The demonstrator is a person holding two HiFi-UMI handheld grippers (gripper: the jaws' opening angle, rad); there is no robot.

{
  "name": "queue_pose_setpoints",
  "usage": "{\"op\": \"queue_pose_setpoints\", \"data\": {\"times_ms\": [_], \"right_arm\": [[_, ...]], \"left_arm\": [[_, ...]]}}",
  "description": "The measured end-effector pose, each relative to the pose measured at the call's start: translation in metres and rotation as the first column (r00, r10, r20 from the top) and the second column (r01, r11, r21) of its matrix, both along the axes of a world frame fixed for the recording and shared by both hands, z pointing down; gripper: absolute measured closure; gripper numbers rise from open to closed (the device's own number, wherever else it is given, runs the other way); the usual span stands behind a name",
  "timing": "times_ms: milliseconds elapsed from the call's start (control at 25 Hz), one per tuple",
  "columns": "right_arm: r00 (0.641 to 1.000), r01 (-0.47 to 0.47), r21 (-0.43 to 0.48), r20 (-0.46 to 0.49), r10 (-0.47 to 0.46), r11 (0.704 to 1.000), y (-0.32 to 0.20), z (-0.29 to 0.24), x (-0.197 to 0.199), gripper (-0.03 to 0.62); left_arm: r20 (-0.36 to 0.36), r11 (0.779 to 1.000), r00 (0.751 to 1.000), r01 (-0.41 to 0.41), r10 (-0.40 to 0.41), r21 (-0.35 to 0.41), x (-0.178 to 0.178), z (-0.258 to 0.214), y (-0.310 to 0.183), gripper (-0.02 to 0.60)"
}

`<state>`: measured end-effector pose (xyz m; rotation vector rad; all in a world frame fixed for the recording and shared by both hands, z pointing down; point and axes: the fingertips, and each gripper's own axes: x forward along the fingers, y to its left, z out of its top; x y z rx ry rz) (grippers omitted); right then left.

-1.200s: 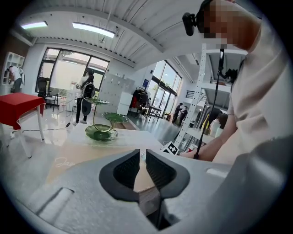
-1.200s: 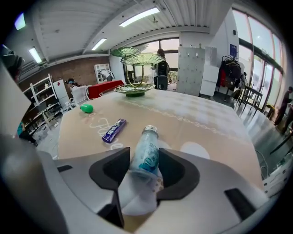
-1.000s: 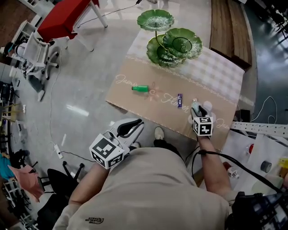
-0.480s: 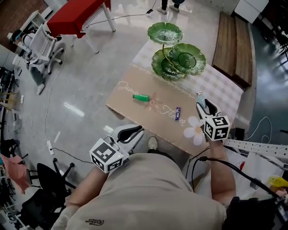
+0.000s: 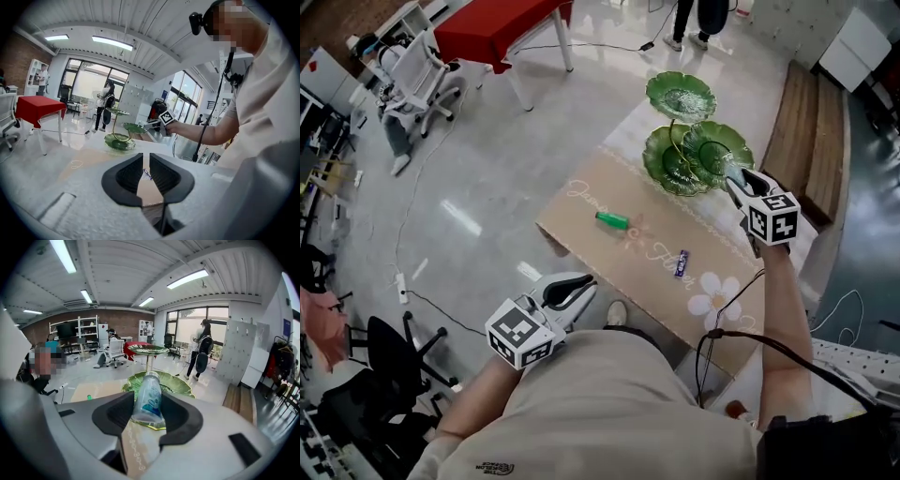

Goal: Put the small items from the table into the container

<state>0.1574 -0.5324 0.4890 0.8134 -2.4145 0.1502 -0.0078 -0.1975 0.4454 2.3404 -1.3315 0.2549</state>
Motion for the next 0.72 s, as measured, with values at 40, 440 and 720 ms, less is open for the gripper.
{"op": "queue_pose_setpoints", "data": {"times_ms": [40,440,720], "right_arm": [[1.000,0.006,-0.006,-0.011,-0.006,1.000,-0.011,0.004,-0.005,0.407],[0.977,0.052,-0.042,-0.204,-0.060,0.998,-0.084,0.052,-0.032,0.405],[0.957,0.060,-0.034,-0.283,-0.068,0.998,-0.085,0.056,-0.032,0.391]], "left_arm": [[0.002,1.000,1.000,0.013,-0.013,-0.004,-0.003,0.000,0.001,0.552],[0.011,0.992,0.993,0.121,-0.120,-0.027,-0.040,0.006,0.012,0.552],[0.003,0.990,0.990,0.140,-0.140,-0.017,-0.060,0.005,0.019,0.553]]}}
